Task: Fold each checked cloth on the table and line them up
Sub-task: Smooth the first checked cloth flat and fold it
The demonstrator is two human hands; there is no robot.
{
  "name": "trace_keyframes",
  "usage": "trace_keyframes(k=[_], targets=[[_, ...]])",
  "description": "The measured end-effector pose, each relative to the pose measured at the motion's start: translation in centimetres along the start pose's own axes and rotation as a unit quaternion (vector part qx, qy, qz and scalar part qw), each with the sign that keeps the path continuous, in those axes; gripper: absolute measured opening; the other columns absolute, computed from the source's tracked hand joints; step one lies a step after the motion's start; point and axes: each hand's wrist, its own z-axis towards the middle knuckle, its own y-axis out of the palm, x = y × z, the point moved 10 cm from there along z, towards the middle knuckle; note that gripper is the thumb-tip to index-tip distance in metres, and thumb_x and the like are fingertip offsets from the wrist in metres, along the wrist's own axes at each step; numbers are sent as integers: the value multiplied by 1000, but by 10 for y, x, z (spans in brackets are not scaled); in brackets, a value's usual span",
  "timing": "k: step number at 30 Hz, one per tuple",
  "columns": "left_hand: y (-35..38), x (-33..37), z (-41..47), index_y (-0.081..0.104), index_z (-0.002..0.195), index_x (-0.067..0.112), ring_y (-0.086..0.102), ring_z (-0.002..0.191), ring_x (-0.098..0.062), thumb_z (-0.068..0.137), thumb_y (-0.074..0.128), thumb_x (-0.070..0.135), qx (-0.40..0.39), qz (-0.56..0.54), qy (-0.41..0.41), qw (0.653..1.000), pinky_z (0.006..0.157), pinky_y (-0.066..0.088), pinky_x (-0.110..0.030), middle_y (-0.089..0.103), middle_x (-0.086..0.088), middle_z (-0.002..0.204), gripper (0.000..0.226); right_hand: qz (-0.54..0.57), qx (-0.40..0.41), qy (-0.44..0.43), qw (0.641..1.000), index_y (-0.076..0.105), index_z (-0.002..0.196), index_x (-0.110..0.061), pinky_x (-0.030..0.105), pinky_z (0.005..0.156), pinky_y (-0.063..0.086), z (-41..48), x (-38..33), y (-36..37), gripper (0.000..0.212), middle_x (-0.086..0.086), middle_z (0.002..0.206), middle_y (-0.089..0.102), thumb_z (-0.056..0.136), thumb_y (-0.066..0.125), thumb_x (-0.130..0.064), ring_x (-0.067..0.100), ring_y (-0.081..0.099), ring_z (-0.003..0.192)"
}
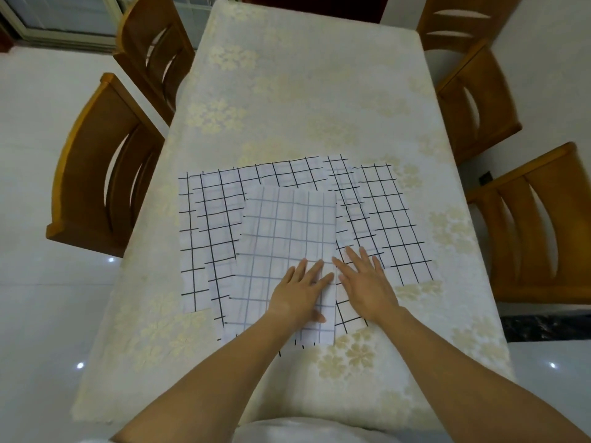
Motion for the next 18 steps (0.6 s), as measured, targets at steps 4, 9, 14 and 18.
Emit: trace_keyframes(k=[4,9,14,18], targets=[[-2,7,6,-7,160,36,-18,153,-33,87,73,49,-32,13,-28,999,125,-2,-51,-22,1,167,109,-31,-16,-9,999,12,156,-37,46,124,-4,26,9,-10,50,1,166,-3,107,20,-39,27,-9,152],[2,10,15,-25,156,29,-20,151,-40,81,77,53,-79,83,-68,991,123,3,-59,-33,-3,163,129,-69,-31,-3,997,6,156,-38,48,124,-1,68,26,-24,52,2,166,-6,106,15,-46,29,-10,152],[-6,17,26,-30,153,19,-23,150,-41,87,76,42,-102,109,-86,985,121,3,-65,-39,-7,159,127,-86,-34,11,996,4,157,-36,50,123,-3,115,36,-43,54,3,166,-8,105,13,-47,31,-12,151],[-6,18,33,-34,151,17,-26,148,-43,86,76,40,-119,115,-97,981,118,6,-69,-44,-7,155,130,-91,-36,38,994,3,157,-37,52,122,-5,144,45,-52,52,4,166,-11,106,15,-41,35,-17,150]])
